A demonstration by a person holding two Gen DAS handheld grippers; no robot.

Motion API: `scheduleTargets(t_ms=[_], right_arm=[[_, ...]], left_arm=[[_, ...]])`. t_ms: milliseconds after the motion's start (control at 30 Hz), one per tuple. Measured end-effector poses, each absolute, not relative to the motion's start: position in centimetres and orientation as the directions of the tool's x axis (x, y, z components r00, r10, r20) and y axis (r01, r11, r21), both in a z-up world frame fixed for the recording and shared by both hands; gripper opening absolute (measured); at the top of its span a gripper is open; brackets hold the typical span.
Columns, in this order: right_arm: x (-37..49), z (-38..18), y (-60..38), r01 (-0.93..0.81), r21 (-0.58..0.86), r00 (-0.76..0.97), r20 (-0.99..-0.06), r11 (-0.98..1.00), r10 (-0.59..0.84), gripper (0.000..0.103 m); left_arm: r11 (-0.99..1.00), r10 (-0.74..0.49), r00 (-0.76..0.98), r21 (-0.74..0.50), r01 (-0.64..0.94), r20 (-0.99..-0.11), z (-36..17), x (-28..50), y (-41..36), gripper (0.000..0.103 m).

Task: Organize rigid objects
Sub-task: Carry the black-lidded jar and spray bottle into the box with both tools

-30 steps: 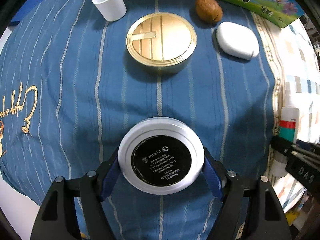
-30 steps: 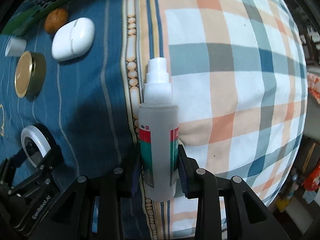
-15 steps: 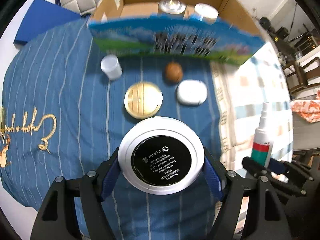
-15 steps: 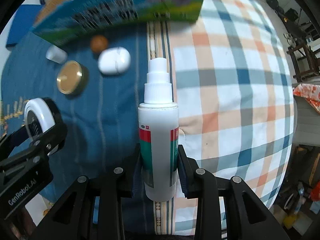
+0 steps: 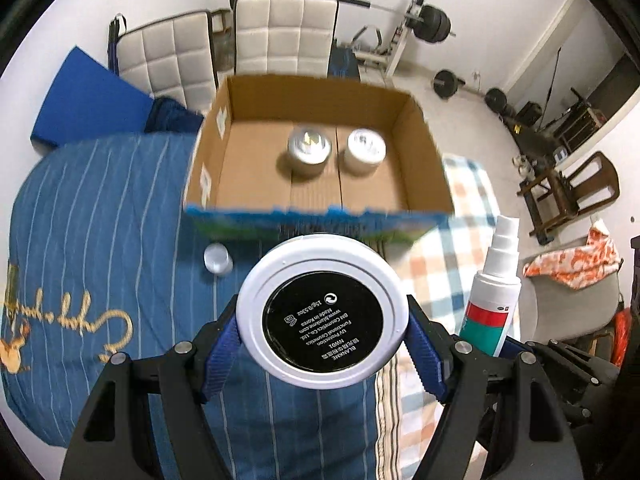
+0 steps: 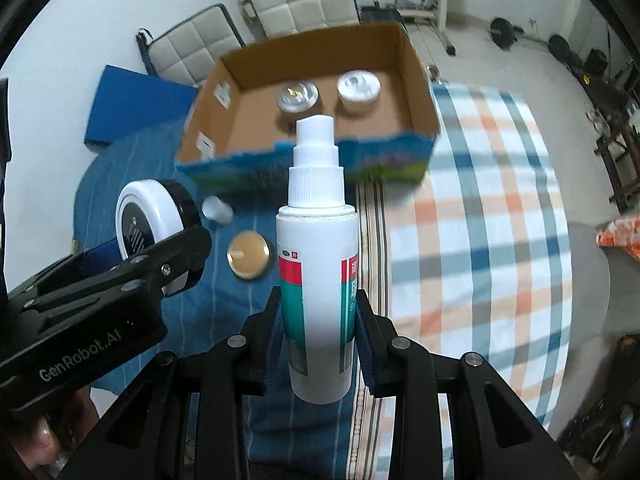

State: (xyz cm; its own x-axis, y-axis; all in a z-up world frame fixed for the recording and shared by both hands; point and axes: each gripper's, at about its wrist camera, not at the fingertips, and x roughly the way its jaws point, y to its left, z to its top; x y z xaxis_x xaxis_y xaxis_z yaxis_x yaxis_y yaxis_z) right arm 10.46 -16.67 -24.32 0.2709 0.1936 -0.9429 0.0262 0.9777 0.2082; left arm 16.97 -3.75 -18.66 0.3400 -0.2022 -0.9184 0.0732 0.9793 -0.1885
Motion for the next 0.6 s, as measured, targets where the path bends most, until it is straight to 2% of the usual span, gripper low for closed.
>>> scheduleTargets(t_ms=[333,600], right_arm=[[18.6,-19.8,-17.8,0.011,0.207,0.356,-0.915,0.978,0.19,0.034],[26.8,-20.5,-20.0,0.051,0.169,0.348,-0.927,0.984,0.141,0.034]], left_arm=[[0.987,-0.159,0.428,-0.153,0.049,-0.89,-15.8,24.7,-2.4,0.073],[0.994,-0.106,0.447,-0.1,0.037,-0.888,-16.1,30.8,-1.5,0.074]])
